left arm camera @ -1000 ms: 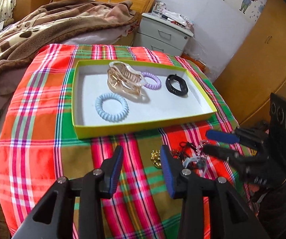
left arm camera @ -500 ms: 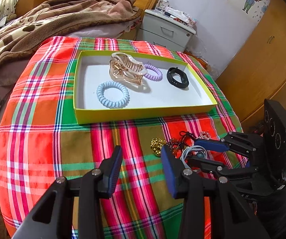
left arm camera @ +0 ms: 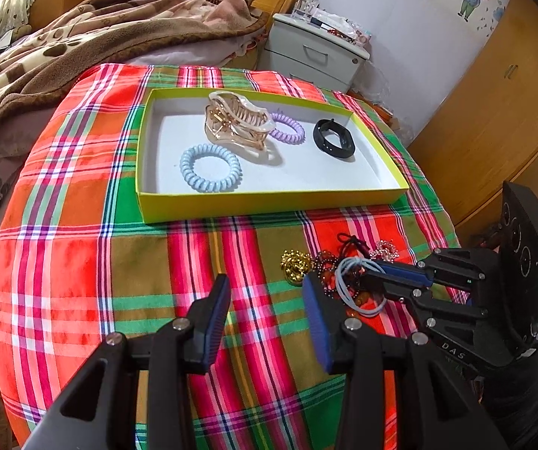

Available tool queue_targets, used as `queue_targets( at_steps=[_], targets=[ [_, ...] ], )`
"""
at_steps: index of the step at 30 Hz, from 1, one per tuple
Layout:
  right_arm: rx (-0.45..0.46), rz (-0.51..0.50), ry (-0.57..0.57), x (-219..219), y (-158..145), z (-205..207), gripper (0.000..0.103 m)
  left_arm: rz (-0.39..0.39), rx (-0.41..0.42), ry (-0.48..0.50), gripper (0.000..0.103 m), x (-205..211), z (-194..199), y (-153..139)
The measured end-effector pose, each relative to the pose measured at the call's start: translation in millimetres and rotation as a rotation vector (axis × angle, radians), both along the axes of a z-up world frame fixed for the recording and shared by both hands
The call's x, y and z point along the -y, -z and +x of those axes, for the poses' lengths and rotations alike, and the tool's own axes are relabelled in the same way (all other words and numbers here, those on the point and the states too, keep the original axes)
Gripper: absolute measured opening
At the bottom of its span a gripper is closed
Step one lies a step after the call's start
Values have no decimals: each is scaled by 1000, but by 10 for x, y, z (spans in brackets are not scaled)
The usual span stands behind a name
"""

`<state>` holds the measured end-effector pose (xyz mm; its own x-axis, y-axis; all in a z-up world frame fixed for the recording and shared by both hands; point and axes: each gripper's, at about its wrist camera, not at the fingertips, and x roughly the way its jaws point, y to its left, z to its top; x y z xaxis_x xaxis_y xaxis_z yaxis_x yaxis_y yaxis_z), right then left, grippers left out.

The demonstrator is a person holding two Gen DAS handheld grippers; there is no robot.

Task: Organize jewelry
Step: 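Grasp the silver hair ties with the right tool while the left tool moves to the beaded tangle, then lift the silver hair ties with the right tool while the left tool grasps the dark beaded strands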

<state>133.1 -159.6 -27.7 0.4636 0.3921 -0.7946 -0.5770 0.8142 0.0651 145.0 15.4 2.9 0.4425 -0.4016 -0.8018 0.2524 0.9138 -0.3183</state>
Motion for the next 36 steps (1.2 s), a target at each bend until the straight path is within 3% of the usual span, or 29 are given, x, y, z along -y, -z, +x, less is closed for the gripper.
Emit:
queue_targets(
  at_steps=[16, 22, 28, 36],
  targets=[
    [80, 160, 108, 422, -275, -171, 3, -18, -34, 62, 41, 303, -62, 79],
    [110, 211, 173, 632, -351, -226, 3, 13, -43, 64, 41, 460, -43, 131],
    [121, 243, 200, 788, -357, -261, 3, 74, -58, 46, 33, 579, -19, 200],
    [124, 273, 211, 904, -320, -270, 3, 83, -70, 29, 32, 651, -8, 218]
  ],
)
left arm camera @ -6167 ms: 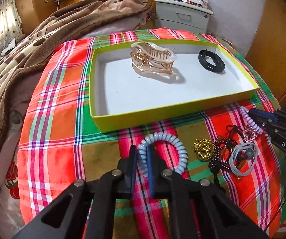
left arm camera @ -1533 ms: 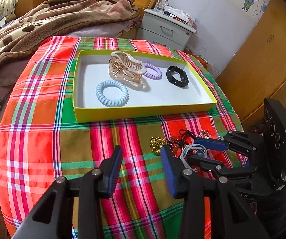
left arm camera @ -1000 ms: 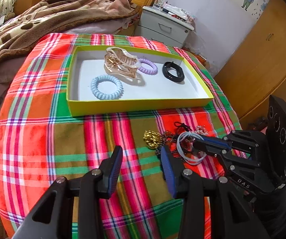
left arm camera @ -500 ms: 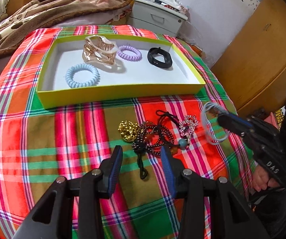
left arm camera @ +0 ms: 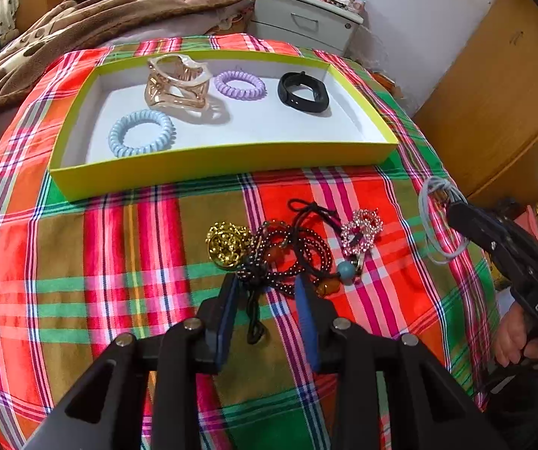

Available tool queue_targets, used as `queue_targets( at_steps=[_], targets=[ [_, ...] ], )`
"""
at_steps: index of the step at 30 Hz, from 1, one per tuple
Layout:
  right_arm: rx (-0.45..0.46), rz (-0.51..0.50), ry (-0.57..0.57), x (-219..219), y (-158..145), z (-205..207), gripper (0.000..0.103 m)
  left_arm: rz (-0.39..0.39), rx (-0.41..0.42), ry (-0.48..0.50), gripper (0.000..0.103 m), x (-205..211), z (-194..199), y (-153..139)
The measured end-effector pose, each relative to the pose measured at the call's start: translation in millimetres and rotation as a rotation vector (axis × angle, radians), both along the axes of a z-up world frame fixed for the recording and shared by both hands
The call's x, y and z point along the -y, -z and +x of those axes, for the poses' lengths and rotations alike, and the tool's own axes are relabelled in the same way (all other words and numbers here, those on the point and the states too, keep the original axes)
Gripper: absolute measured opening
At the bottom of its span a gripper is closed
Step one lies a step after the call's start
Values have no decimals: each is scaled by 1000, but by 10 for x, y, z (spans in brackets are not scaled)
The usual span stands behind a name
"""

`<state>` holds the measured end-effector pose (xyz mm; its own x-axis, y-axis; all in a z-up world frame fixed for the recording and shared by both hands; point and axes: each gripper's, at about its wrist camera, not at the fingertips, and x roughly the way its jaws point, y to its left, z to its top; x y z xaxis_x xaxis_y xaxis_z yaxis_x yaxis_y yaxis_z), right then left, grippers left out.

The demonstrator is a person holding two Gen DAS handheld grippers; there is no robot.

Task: Organize jewelry
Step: 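Lift the silver hair ties with the right tool while the left tool grasps the dark beaded strands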

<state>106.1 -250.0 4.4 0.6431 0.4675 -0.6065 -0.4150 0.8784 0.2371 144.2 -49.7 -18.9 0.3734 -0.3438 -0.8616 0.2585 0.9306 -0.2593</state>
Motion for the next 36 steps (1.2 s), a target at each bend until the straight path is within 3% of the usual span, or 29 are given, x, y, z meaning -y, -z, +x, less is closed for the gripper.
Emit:
queue_targets(
  at_steps=[4, 9, 29, 36],
  targets=[
    [6, 8, 1, 19, 7, -27, 3, 5, -2, -14, 28, 27, 18, 3],
    [7, 15, 8, 59, 28, -58, 3, -10, -3, -17, 4, 25, 4, 12],
    [11, 22, 20, 20, -6, -129, 3, -52, 100, -13, 0, -180, -263, -340],
    [9, 19, 19, -15, -9, -129, 3, -84, 24, -48, 4, -209, -104, -106]
  ],
)
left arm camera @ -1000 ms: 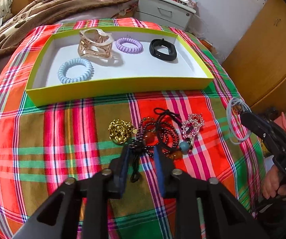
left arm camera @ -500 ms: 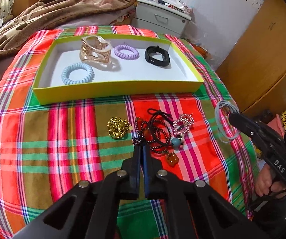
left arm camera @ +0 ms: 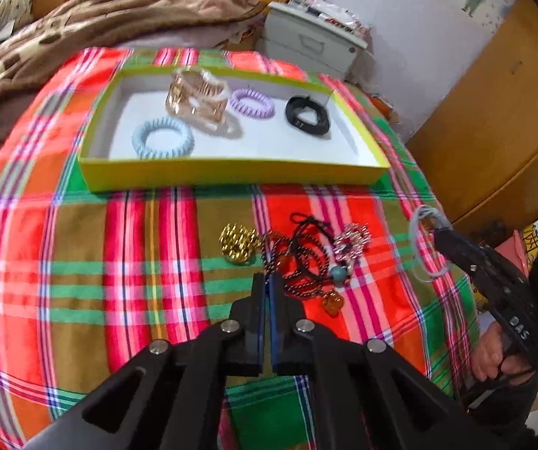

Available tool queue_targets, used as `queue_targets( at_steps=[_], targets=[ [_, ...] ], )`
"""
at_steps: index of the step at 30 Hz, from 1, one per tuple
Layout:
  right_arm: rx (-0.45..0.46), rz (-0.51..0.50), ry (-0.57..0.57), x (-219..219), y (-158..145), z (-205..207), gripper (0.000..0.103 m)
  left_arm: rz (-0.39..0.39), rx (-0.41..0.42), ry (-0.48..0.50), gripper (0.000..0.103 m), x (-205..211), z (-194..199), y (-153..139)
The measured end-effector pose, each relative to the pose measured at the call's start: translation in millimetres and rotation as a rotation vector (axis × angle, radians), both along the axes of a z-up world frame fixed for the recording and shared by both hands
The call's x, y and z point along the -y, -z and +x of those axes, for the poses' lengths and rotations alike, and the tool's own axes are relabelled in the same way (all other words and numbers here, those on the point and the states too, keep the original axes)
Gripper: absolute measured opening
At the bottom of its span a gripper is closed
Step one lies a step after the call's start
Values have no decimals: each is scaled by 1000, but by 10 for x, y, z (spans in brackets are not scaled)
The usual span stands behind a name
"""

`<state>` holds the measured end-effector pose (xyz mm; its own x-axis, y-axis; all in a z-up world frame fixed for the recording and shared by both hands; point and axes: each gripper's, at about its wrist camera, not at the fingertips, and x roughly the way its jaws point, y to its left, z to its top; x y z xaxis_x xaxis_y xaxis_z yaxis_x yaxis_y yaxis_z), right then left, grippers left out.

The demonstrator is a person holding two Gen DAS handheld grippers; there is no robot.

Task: Organize jewelry
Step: 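Lift the silver hair ties with the right tool while the left tool grasps the dark beaded strands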

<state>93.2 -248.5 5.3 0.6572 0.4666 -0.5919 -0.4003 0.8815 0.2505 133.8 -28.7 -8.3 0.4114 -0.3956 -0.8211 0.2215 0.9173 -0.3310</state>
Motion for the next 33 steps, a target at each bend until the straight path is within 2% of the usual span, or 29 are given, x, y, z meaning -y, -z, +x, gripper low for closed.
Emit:
queue_targets(
  at_steps=[1, 2, 3, 5, 9, 13, 16, 17, 20, 31, 33],
  targets=[
    [-1, -1, -1, 0, 5, -2, 3, 6, 3, 8, 6, 25, -5, 18],
    [-3, -1, -1, 1, 10, -1, 3, 2, 3, 10, 13, 41, -8, 28],
    [-5, -1, 0, 2, 18, 3, 3, -7, 4, 12, 27, 58, -8, 29],
    [-11, 0, 3, 10, 35, 20, 3, 13, 6, 12, 37, 103, 14, 43],
    [-14, 7, 1, 17, 52, 37, 3, 33, -21, 1, 35, 164, 80, 122],
    [-16, 11, 5, 32, 69, 52, 3, 66, -8, -3, 35, 219, 88, 118],
    [-18, 19, 6, 42, 84, 50, 3, 137, 11, 8, 29, 285, 73, 111],
    [-19, 19, 7, 45, 85, 51, 3, 164, 18, 18, 24, 320, 66, 110],
    [-16, 17, 10, 38, 78, 35, 3, 183, 21, 27, 19, 329, 50, 107],
    [-11, 18, 13, 27, 36, -20, 3, 126, 18, 21, 18, 122, -118, 33],
    [-12, 21, 13, 17, 30, -28, 3, 94, 24, 19, 18, 50, -156, -7]
  ],
)
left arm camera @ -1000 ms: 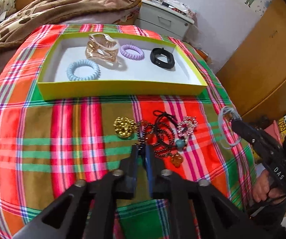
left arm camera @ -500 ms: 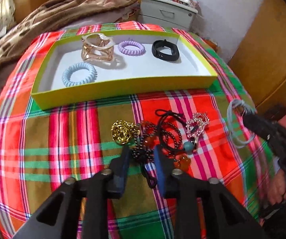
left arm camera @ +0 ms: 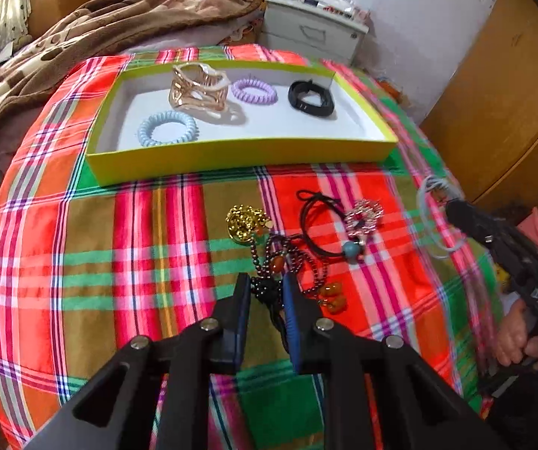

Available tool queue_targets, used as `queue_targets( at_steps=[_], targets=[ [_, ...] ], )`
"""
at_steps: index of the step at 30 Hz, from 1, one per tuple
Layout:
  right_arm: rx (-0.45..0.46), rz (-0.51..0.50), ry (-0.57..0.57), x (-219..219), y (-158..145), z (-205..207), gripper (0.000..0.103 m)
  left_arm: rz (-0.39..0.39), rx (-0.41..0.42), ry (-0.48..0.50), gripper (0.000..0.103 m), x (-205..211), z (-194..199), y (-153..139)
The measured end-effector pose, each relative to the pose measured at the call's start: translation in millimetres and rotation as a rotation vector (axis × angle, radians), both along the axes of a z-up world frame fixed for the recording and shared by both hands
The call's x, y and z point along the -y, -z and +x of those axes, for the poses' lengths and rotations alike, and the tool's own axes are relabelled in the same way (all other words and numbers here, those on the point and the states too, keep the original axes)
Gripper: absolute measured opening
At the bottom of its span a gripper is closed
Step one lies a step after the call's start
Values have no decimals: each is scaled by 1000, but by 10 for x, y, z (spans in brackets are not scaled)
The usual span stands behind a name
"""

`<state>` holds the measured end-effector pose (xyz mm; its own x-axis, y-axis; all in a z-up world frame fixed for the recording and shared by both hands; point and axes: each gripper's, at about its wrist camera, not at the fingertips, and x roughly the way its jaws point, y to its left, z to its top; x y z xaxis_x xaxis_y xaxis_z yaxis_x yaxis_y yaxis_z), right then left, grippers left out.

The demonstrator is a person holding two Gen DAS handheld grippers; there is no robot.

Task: Organize jewelry
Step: 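Lift the silver hair ties with the right tool while the left tool grasps the dark beaded strands, then carry the beaded strands with the left tool while the right tool carries the silver ties into the box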

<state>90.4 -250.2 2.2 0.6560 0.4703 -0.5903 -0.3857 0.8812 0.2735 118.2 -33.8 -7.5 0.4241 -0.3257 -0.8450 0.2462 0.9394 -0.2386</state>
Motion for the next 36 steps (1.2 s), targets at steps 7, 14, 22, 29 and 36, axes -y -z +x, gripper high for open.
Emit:
queue_targets(
  at_steps=[7, 14, 22, 29, 36],
  targets=[
    [-2, 4, 2, -76, -26, -8, 3, -57, 58, 2, 18, -120, -106, -191],
    [8, -1, 0, -144, -85, 4, 3, -92, 78, 7, 18, -179, -103, -301],
    [17, -5, 11, -179, -177, 51, 3, -126, 104, 23, 18, -222, -58, -475],
    [39, -13, 34, -179, -326, 197, 3, -130, 158, 47, 18, -201, 143, -714],
    [40, -36, 75, -147, -397, 440, 3, -131, 179, 54, 18, -159, 476, -816]
  ],
)
